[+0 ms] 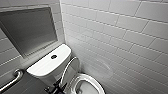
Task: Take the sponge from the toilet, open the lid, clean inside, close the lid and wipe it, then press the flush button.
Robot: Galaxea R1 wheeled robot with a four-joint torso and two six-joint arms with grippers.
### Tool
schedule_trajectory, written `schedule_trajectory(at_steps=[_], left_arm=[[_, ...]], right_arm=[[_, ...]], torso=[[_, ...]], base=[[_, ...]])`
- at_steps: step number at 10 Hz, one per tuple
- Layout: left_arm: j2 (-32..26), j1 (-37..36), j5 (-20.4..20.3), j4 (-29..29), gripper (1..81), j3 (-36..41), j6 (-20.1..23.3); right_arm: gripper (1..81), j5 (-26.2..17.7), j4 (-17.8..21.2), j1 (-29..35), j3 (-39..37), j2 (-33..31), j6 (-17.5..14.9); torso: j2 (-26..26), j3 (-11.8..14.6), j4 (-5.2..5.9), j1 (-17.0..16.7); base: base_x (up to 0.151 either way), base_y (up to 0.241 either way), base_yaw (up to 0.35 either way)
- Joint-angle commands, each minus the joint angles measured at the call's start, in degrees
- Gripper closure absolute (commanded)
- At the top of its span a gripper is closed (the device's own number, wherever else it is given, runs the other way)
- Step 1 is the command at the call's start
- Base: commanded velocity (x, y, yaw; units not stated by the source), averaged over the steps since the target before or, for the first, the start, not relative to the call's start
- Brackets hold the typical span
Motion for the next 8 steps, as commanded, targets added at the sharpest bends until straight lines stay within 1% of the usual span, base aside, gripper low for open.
schedule_trajectory(at_steps=[1, 2, 5, 7, 8], left_arm=[[-5.78, -4.47, -4.99, -0.64, 1.0, 1.79, 1.93], [-6.66, -4.04, -5.95, -1.17, 1.0, 1.70, 2.02], [-8.69, -1.84, -6.83, -1.17, 1.0, 0.12, 1.93], [-9.65, 1.06, -6.92, 0.06, 1.0, -0.40, 1.93], [-9.57, 2.91, -6.49, 2.06, 1.0, -2.23, 2.02]], right_arm=[[81.1, -0.68, -1.29, 0.78, 1.25, -3.22, -0.17], [81.1, -0.05, -1.29, 0.70, 1.25, -3.22, -0.17], [81.1, 0.12, -1.29, 0.62, 1.34, -3.14, -0.17], [81.1, 0.04, -1.29, 0.88, 0.82, -2.87, -0.17], [81.1, 0.04, -1.38, 0.96, 0.47, -2.70, -0.17]], torso=[[0.00, 0.00, 0.00, 0.00], [0.00, 0.00, 0.00, 0.00], [0.00, 0.00, -0.02, 0.00], [0.00, 0.00, -0.02, 0.00], [0.00, 0.00, -0.02, 0.00]], base=[[0.000, 0.000, 0.000], [0.000, 0.000, 0.000], [0.000, 0.000, 0.000], [0.000, 0.000, 0.000], [0.000, 0.000, 0.000]])
